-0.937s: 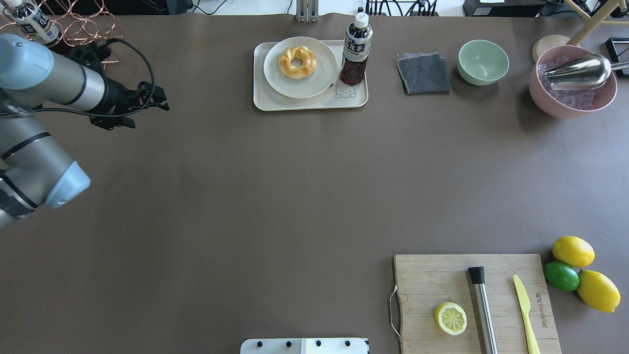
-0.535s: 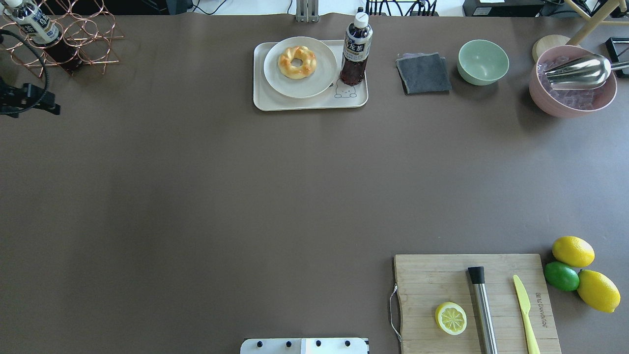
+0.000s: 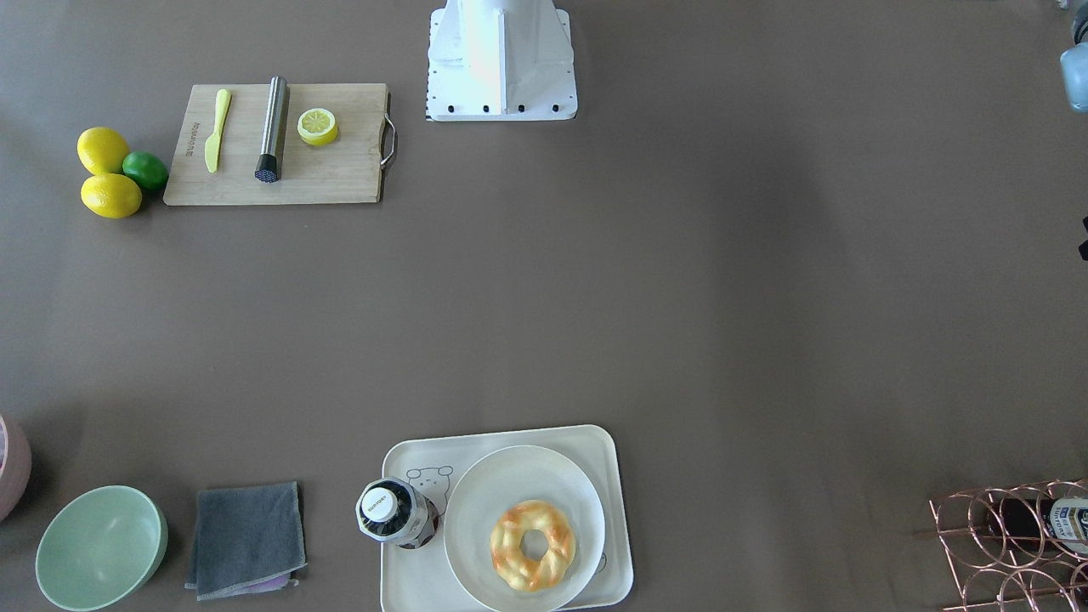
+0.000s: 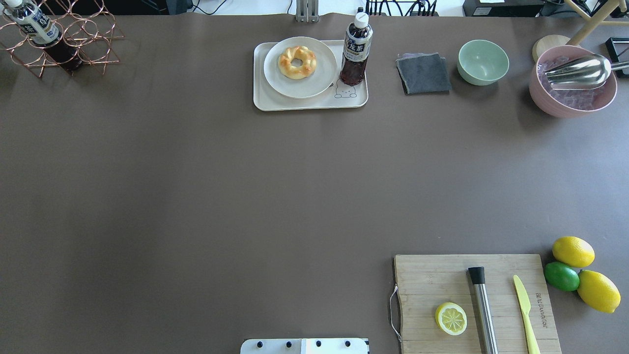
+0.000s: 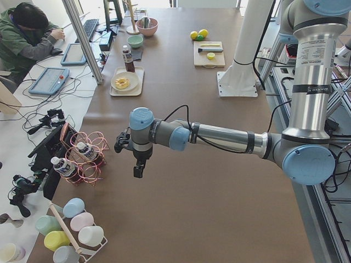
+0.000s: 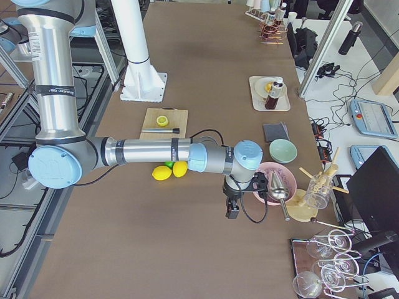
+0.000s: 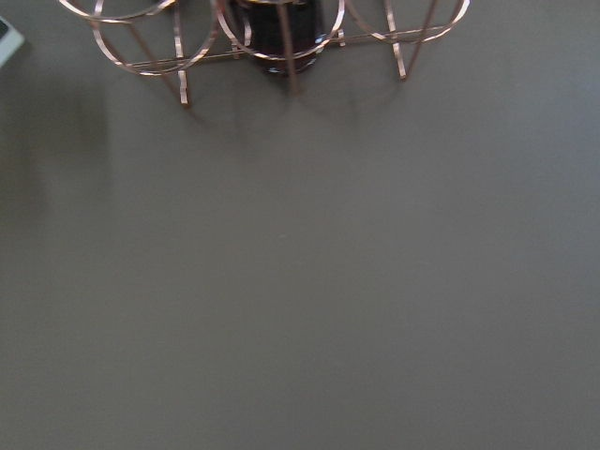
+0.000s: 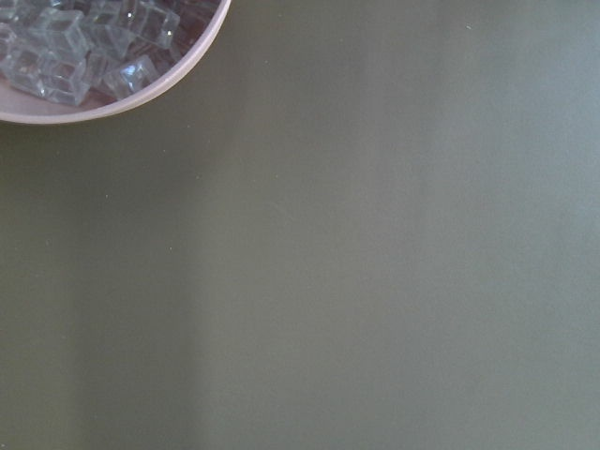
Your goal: Place donut on tray
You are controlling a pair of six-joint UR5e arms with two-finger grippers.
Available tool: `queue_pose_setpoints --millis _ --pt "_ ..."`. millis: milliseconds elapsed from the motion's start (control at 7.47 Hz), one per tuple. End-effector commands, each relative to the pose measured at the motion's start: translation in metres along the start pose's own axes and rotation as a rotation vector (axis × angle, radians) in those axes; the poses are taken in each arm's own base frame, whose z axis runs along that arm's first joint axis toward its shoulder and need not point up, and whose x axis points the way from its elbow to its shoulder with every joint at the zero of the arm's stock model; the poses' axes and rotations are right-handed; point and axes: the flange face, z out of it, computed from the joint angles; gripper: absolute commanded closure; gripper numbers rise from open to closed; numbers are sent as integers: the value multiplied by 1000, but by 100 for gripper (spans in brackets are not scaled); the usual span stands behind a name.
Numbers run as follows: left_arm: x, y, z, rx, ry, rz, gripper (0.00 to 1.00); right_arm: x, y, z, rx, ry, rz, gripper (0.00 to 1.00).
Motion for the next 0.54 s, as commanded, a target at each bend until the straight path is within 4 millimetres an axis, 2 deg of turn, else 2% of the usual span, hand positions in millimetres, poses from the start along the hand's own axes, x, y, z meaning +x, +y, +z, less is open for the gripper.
queue_pose_setpoints --millis 0,268,401 --pt "-52 51 27 -107 4 -13 1 1 2 1 -2 0 4 0" --pt "-51 52 26 -104 6 -3 1 2 2 2 -3 0 5 0" --pt "-62 55 16 -91 3 -32 1 2 2 2 -3 0 5 0"
